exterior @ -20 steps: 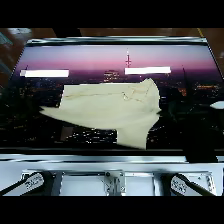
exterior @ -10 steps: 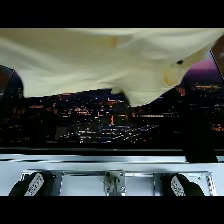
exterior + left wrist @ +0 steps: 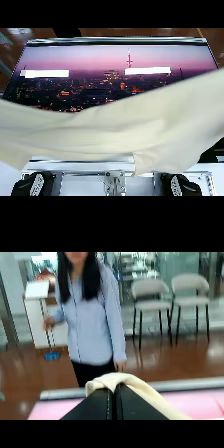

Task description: Fold the shirts.

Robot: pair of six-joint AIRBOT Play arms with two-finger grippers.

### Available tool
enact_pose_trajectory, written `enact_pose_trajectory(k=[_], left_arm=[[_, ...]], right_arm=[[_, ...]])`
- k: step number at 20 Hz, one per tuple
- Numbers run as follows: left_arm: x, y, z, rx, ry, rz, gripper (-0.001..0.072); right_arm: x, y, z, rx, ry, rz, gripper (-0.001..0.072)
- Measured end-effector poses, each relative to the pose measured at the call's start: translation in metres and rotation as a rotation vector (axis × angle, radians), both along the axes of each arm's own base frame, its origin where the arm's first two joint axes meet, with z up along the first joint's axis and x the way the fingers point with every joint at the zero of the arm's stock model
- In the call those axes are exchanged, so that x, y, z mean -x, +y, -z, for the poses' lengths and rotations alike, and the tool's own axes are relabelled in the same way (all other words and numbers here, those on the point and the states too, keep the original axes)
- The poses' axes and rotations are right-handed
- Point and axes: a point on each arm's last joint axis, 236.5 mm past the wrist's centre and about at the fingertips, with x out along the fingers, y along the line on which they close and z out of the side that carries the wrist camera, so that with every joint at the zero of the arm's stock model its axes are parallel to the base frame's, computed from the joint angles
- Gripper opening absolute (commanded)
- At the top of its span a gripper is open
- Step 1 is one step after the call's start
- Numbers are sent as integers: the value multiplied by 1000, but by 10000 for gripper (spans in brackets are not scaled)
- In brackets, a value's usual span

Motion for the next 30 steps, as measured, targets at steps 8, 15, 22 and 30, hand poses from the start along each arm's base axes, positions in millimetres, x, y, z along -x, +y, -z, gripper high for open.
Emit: enact_pose_trajectory(k=[8, 15, 22, 30], left_arm=[[-77, 28, 179, -8, 572, 57, 34], [-192, 46, 310, 120, 846, 99, 36], [-306, 55, 436, 363, 951, 105, 36], [-371, 58, 521, 408, 914, 29, 36]], right_arm=[[-34, -32, 123, -76, 526, 29, 59], [-161, -52, 285, -203, 901, -77, 60], [-330, -27, 421, -144, 779, -7, 60], [-397, -27, 480, -237, 650, 98, 61]])
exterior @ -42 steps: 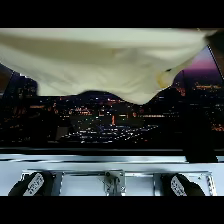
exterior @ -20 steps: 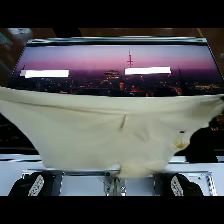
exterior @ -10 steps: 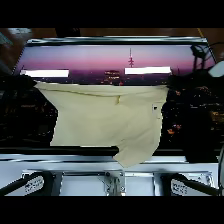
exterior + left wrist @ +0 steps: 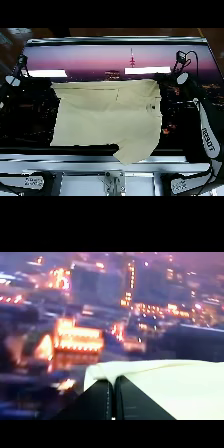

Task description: Fold the shirts.

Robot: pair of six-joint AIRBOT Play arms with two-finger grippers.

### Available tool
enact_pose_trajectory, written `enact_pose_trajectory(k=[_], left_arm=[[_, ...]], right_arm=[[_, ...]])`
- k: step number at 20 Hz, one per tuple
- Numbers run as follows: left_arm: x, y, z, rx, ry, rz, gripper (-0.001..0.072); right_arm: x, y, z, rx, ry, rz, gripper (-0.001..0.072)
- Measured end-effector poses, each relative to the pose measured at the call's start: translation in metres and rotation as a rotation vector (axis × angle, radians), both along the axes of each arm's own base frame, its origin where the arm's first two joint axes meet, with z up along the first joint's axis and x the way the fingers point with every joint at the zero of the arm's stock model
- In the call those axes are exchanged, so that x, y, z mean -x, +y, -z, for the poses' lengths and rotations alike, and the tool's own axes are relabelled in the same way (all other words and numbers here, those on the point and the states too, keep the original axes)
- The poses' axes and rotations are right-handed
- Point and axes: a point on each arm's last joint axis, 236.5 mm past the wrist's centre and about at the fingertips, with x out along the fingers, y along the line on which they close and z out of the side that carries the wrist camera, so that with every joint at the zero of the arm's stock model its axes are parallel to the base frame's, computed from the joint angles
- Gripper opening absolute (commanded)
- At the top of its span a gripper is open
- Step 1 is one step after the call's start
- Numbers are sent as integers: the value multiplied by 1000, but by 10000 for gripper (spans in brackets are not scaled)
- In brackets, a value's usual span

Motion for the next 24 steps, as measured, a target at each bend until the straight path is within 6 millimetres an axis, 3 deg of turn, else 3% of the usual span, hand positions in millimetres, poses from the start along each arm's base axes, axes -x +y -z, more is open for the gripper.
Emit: enact_pose_trajectory(k=[5, 8, 11, 16, 20, 21, 22, 23, 24], left_arm=[[-15, -29, 30, -44, -10, 64, 37], [-13, -33, 42, -72, 12, 99, 36], [8, -28, 59, -107, 116, 165, 37], [61, -11, 83, -91, 349, 239, 36], [85, -9, 89, -59, 450, 252, 38], [89, -10, 91, -46, 471, 249, 70], [93, -11, 93, -33, 490, 248, 136], [97, -13, 94, -18, 506, 247, 254], [100, -15, 93, -1, 519, 247, 378]], right_arm=[[-5, 0, 13, -12, 7, 20, 61], [7, 5, 24, -23, 73, 1, 61], [38, 5, 35, -5, 208, -55, 61], [107, -4, 58, 61, 501, -132, 61], [133, -4, 77, 67, 637, -148, 61], [136, -4, 81, 61, 656, -143, 97], [138, -4, 84, 57, 670, -137, 270], [139, -3, 85, 53, 674, -136, 528], [139, -2, 85, 46, 678, -134, 604]])
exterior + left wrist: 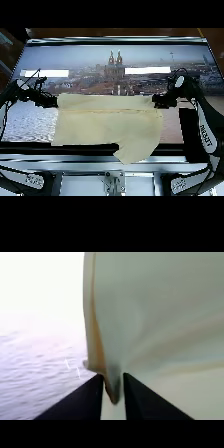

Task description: Fold the shirts.

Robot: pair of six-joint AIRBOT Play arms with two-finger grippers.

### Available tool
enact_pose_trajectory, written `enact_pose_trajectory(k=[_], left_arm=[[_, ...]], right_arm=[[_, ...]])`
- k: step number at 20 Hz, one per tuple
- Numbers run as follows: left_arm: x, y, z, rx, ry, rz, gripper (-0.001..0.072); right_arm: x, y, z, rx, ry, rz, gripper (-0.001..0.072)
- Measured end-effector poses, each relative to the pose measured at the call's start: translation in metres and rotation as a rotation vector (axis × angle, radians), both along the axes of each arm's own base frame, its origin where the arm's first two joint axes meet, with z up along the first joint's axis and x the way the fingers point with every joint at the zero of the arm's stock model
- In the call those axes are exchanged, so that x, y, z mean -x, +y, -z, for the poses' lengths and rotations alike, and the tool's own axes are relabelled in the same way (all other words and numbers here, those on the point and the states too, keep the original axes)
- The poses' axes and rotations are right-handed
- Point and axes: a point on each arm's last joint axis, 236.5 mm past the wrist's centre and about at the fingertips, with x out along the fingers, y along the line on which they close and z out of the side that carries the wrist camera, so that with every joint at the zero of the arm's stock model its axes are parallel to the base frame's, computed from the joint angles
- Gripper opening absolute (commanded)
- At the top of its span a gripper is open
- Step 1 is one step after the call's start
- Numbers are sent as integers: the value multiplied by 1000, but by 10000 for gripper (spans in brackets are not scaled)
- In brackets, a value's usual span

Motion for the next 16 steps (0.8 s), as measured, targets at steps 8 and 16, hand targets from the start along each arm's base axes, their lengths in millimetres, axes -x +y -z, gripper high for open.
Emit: enact_pose_trajectory(k=[8, 16], left_arm=[[46, 30, -47, 156, 129, -50, 603], [197, 41, -10, 408, 300, -290, 670]], right_arm=[[38, -52, -71, 203, 68, -110, 603], [143, -68, -70, 16, 116, 86, 604]])
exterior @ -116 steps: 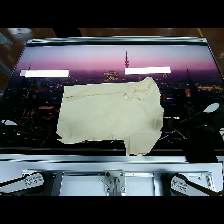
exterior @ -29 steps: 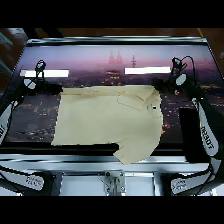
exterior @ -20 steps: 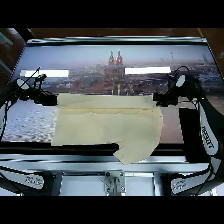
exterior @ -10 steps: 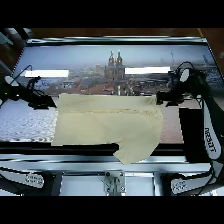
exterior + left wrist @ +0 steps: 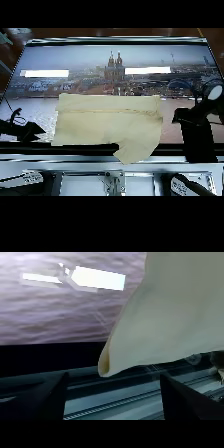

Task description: Fold the shirts.

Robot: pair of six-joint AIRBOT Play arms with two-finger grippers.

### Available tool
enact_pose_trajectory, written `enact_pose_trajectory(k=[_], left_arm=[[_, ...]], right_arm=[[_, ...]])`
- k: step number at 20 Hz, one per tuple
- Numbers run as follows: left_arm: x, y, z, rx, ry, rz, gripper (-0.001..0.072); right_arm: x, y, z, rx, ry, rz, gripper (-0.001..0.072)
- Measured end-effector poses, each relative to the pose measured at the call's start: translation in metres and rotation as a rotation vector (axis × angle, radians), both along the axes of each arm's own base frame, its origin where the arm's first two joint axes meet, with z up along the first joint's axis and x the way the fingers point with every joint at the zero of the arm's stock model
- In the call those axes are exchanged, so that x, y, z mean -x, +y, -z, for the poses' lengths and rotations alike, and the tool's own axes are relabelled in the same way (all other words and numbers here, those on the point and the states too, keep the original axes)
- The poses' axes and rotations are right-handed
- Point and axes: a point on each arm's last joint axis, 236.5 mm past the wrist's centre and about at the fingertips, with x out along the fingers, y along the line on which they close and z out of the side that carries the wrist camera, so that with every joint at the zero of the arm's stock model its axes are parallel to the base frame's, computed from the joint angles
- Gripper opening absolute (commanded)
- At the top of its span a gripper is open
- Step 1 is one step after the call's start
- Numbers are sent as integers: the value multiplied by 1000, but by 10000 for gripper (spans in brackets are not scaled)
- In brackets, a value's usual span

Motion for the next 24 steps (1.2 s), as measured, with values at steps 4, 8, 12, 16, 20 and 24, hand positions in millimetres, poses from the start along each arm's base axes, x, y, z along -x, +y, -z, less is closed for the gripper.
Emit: enact_pose_trajectory(k=[4, 8, 12, 16, 20, 24], left_arm=[[21, -20, 17, 47, 1, -32, 659], [23, -40, 29, 54, 3, 20, 653], [22, -63, 37, 86, 22, 81, 508], [11, -71, 51, 67, -10, 101, 36], [8, -89, 41, 146, -41, 125, 36], [9, -99, 31, 203, -47, 140, 36]], right_arm=[[8, 11, 12, -64, -55, 69, 604], [-1, 16, 13, -96, -118, 109, 604], [-7, 17, 14, -103, -147, 125, 604], [-9, 17, 13, -104, -157, 130, 604], [4, 17, 20, -98, -111, 113, 604], [51, 36, 51, -160, 42, 102, 604]])
